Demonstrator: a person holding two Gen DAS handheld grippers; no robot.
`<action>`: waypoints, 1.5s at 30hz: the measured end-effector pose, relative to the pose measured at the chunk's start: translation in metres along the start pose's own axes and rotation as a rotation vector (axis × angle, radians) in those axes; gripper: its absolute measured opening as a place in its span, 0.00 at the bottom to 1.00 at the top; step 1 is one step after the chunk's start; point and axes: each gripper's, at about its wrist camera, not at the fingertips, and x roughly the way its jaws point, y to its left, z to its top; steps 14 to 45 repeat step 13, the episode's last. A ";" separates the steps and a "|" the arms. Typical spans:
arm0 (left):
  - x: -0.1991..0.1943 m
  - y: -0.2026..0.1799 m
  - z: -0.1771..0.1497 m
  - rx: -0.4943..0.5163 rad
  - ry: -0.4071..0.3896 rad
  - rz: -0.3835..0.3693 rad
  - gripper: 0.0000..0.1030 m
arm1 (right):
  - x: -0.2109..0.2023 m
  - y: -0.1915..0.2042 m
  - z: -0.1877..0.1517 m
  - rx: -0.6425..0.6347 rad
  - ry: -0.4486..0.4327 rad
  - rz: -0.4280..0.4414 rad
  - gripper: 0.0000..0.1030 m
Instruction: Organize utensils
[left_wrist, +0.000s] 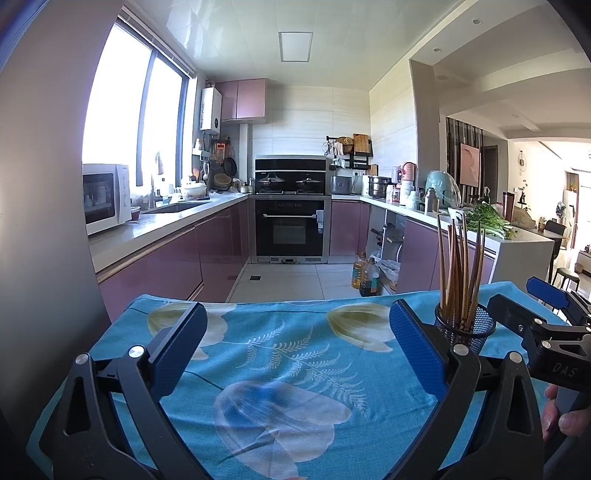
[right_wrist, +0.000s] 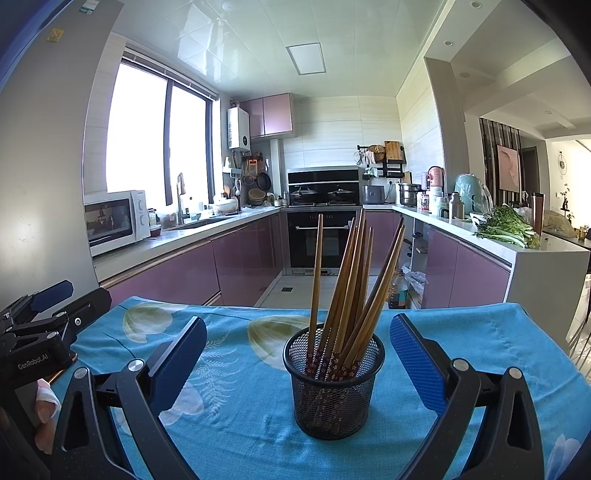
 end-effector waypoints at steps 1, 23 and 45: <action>-0.001 0.000 0.000 0.001 -0.003 0.003 0.94 | 0.000 0.000 0.000 0.001 -0.002 0.000 0.93; 0.037 0.006 -0.010 0.005 0.190 0.023 0.94 | 0.009 -0.040 -0.010 -0.014 0.110 -0.088 0.94; 0.037 0.006 -0.010 0.005 0.190 0.023 0.94 | 0.009 -0.040 -0.010 -0.014 0.110 -0.088 0.94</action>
